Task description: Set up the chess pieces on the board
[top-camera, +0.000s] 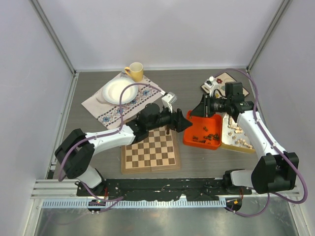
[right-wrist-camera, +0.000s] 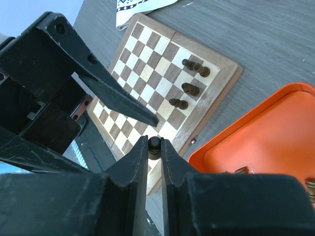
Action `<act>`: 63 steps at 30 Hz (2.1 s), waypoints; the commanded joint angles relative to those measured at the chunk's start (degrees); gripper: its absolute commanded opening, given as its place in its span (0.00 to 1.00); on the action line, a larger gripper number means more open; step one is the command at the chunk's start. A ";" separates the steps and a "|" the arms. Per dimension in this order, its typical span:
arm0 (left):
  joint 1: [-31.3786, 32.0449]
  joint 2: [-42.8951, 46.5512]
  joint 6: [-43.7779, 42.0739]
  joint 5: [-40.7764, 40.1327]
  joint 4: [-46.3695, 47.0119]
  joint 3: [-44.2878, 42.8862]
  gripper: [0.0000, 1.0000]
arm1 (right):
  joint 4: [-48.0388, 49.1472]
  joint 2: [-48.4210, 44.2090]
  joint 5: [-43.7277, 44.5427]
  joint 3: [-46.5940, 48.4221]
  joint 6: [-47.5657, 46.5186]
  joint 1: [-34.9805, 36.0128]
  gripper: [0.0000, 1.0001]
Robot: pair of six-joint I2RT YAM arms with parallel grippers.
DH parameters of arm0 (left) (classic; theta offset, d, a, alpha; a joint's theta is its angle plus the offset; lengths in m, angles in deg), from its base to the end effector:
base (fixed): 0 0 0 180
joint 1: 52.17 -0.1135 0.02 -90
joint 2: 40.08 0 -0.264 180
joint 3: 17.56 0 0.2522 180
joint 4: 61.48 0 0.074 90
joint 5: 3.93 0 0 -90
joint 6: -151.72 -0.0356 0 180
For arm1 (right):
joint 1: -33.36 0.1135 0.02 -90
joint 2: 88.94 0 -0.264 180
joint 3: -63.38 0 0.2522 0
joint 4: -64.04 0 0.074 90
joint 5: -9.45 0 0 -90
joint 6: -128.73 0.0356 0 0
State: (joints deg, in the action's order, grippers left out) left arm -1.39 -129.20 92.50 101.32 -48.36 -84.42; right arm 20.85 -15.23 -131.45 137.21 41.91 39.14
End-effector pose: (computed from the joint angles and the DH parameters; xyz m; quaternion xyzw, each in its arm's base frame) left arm 0.2180 -0.2820 0.2647 0.2158 0.7281 -0.4963 0.4208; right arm 0.2645 0.0545 0.3016 -0.1899 0.8242 0.4211 0.3277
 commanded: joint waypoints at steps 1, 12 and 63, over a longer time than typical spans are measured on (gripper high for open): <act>0.98 -2.10 -2.48 -5.56 0.21 -4.64 0.69 | 4.03 -2.52 -3.77 -0.92 4.11 -0.07 0.05; 1.25 -5.01 -4.50 -6.98 -2.17 -7.72 0.56 | 4.91 -2.70 -5.44 -1.89 5.17 -0.07 0.05; 1.25 -1.23 -18.83 2.16 0.46 -2.01 0.10 | -3.35 1.26 -5.35 -1.01 -5.03 4.15 0.28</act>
State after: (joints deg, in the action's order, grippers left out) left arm -0.06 -132.26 73.68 102.65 -52.34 -85.86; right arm 17.64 -14.64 -135.29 133.85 37.52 42.59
